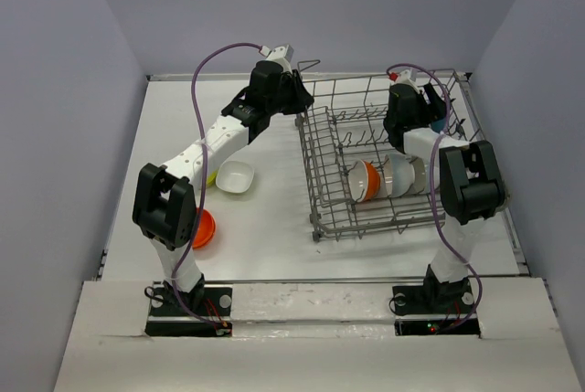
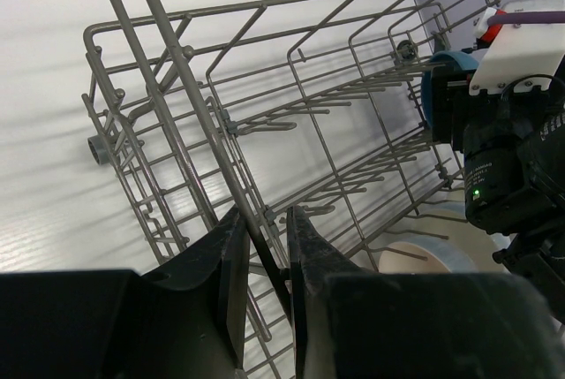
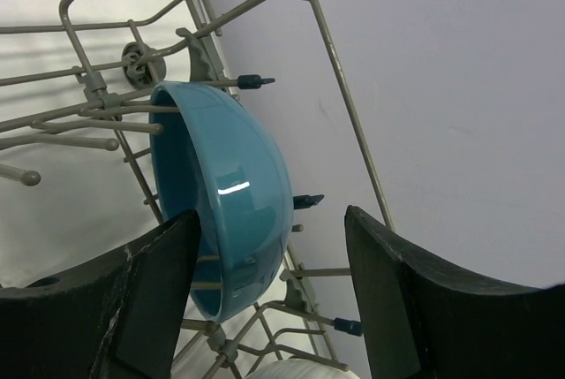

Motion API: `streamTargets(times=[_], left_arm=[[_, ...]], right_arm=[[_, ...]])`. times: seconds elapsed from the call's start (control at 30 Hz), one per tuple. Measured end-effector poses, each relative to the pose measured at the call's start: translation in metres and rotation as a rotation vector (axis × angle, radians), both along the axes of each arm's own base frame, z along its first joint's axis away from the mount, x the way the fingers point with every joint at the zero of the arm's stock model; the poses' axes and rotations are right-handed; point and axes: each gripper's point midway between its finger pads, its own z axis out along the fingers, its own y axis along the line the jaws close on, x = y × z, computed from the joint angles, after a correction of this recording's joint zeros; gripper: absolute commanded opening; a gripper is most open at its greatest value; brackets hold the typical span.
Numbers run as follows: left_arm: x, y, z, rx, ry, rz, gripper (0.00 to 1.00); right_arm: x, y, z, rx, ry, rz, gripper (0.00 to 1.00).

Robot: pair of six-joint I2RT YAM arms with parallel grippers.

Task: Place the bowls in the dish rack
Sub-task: Insert the bowl into the dish rack.

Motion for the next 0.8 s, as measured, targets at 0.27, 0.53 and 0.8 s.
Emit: streamTargets(times=[0.27, 0.53, 0.8], left_arm=[[0.000, 0.000, 0.000, 0.001, 0.001, -0.001, 0.00], [0.000, 0.000, 0.000, 0.005, -0.002, -0.003, 0.00], [0.000, 0.000, 0.000, 0.005, -0.003, -0.003, 0.00]], right_arm=[[0.003, 0.003, -0.007, 0.066, 0.000, 0.022, 0.74], [0.003, 0.009, 0.001, 0.126, -0.018, 0.050, 0.75], [0.002, 0.012, 0.019, 0.156, -0.053, 0.055, 0.76]])
